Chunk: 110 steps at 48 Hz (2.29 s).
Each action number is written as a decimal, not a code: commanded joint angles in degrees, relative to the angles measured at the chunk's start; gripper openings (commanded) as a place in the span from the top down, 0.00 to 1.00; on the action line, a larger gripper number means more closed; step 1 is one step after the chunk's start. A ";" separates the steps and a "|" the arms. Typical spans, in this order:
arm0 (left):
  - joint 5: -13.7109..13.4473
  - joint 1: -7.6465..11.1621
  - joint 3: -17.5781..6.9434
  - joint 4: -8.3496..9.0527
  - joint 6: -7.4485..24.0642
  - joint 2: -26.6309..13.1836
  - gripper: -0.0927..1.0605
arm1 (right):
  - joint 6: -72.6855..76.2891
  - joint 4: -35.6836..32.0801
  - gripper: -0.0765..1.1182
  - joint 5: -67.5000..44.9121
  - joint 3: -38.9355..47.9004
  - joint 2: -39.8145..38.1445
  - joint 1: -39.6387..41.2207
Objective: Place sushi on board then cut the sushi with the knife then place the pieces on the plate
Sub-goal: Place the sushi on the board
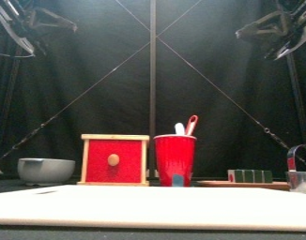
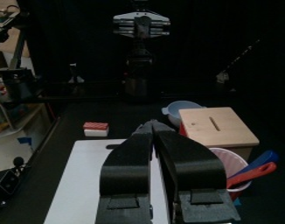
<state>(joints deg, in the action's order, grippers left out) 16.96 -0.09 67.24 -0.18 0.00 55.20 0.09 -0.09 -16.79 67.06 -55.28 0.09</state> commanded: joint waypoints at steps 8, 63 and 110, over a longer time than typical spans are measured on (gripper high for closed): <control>1.58 0.53 -1.85 0.00 0.09 -7.38 0.94 | 0.97 2.29 0.91 3.87 -1.23 1.49 4.22; 8.00 0.26 -2.37 0.00 0.09 -20.39 0.94 | -5.80 -10.55 0.23 49.75 -17.31 25.66 28.56; 7.91 0.09 -2.20 -3.78 0.00 -20.39 0.94 | -43.77 17.23 0.11 48.52 -19.16 45.18 44.56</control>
<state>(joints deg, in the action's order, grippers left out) 24.43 0.09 65.92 -3.87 -0.09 34.89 -43.59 17.84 32.34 48.69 -9.93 44.82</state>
